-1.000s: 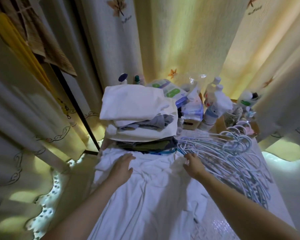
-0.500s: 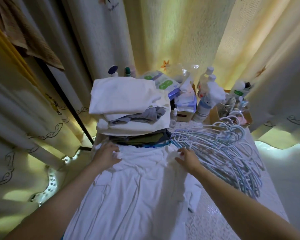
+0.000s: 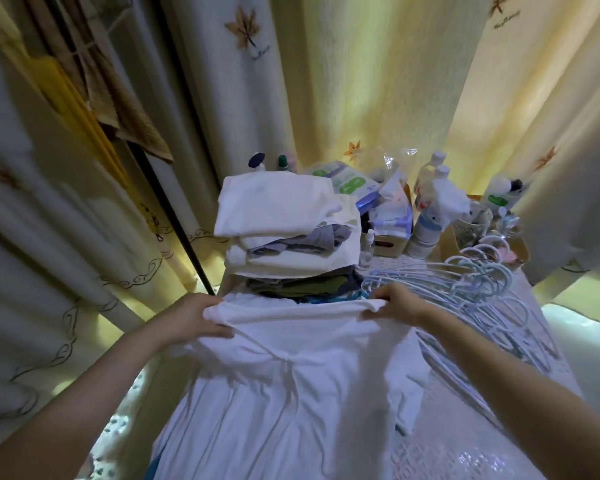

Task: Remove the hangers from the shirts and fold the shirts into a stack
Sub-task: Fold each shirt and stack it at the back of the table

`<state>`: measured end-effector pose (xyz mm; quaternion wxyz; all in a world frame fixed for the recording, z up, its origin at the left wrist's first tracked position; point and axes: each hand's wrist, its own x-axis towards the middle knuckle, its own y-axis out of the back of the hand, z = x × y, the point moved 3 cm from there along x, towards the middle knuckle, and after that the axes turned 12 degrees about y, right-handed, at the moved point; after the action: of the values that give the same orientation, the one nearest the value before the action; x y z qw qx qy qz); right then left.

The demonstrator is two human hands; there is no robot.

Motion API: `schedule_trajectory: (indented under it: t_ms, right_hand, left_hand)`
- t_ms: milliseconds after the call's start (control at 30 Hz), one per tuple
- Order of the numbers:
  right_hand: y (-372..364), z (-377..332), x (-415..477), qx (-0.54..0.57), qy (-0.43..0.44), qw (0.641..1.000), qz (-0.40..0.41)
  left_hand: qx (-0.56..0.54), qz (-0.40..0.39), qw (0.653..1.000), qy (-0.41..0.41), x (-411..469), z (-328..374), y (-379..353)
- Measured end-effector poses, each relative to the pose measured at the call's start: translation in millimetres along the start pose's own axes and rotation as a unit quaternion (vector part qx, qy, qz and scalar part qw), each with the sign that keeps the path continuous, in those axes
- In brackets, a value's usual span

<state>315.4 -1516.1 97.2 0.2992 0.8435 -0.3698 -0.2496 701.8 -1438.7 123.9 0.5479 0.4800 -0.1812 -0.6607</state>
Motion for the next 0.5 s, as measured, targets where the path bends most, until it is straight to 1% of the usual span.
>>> schedule_trajectory:
  t_ms: [67, 133, 200, 267, 300, 367, 467, 500]
  right_hand:
    - [37.8, -26.0, -17.5, -0.006, 0.032, 0.999, 0.000]
    - [77.8, -58.1, -36.1, -0.009, 0.057, 0.998, 0.023]
    - [121.3, -98.3, -52.6, -0.009, 0.096, 0.991, 0.090]
    - [166.0, -140.6, -69.8, 0.032, 0.138, 0.977, 0.161]
    - [185.8, -159.6, -77.4, 0.042, 0.159, 0.971, 0.173]
    - [213.0, -189.3, -89.5, 0.001, 0.191, 0.970, 0.150]
    - [224.9, -204.1, -95.1, -0.059, 0.174, 0.979, 0.091]
    - [223.1, -203.2, -94.8, -0.078, 0.166, 0.980, 0.080]
  left_hand:
    - [0.000, 0.034, 0.999, 0.001, -15.1, 9.1, 31.1]
    - [-0.015, 0.075, 0.997, -0.022, -36.3, 34.8, 77.9]
    - [-0.038, 0.113, 0.991, -0.064, -61.9, 70.6, 128.8]
    - [-0.059, 0.135, 0.984, -0.101, -89.1, 103.0, 175.5]
    - [-0.054, 0.130, 0.983, -0.117, -103.1, 116.9, 193.9]
    - [-0.003, 0.081, 0.989, -0.127, -124.0, 133.3, 216.3]
    - [0.084, -0.021, 0.994, -0.061, -130.7, 133.0, 216.5]
    - [0.107, -0.041, 0.992, -0.044, -127.0, 128.1, 210.4]
